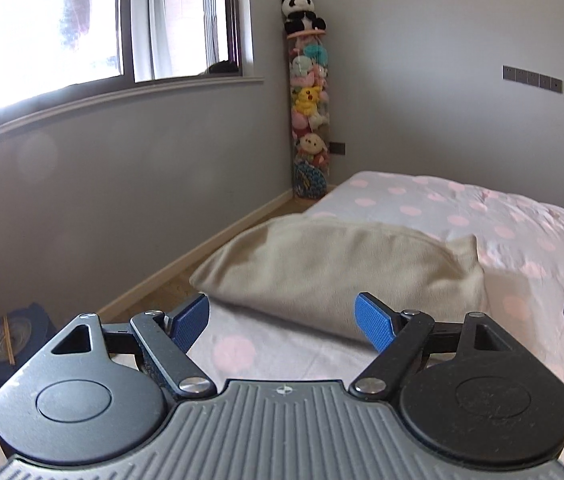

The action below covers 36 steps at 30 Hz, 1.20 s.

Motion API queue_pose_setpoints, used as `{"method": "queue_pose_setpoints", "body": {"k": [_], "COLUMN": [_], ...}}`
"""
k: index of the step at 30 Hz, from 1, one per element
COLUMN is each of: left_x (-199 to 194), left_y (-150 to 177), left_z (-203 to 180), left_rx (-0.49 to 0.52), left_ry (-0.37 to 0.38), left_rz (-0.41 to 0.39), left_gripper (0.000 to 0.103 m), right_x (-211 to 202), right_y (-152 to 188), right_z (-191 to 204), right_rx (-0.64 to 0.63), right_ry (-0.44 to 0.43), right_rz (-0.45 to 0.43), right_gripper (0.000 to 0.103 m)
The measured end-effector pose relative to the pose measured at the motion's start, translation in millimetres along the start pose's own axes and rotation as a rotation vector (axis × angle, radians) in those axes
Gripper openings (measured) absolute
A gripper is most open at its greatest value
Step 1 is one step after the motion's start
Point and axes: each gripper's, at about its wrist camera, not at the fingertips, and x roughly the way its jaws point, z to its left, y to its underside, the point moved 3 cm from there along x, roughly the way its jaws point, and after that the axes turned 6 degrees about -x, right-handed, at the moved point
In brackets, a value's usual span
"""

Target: Fold clothes

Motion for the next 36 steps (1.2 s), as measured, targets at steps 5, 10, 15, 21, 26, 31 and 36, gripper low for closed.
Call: {"method": "queue_pose_setpoints", "body": {"k": [5, 10, 15, 21, 26, 31, 36], "left_x": [0, -2, -7, -13, -17, -19, -23], "left_y": [30, 49, 54, 54, 54, 53, 53], "left_z": [-7, -14, -19, -23, -28, -36, -41], "left_rx": [-0.021, -0.017, -0.007, -0.004, 0.001, 0.01, 0.013], "left_ry": [-0.016, -0.007, -0.014, -0.012, -0.008, 0.002, 0.017], "left_rz": [0.063, 0.101, 0.105, 0.109, 0.11, 0.107, 0.106], "left_gripper": [0.08, 0.08, 0.08, 0.08, 0.08, 0.08, 0.08], "right_x": [-4, -8, -15, -22, -23, -26, -26], "right_y": [26, 41, 39, 38, 39, 40, 41], "right_z": [2, 3, 3, 3, 2, -2, -4], "right_rx": [0.003, -0.012, -0.017, -0.022, -0.017, -0.015, -0.013], "right_ry": [0.006, 0.002, 0.008, -0.003, -0.013, -0.04, -0.032], "right_rz": [0.034, 0.055, 0.028, 0.006, 0.009, -0.006, -0.006], "right_gripper": [0.093, 0.093, 0.093, 0.094, 0.094, 0.094, 0.094]}}
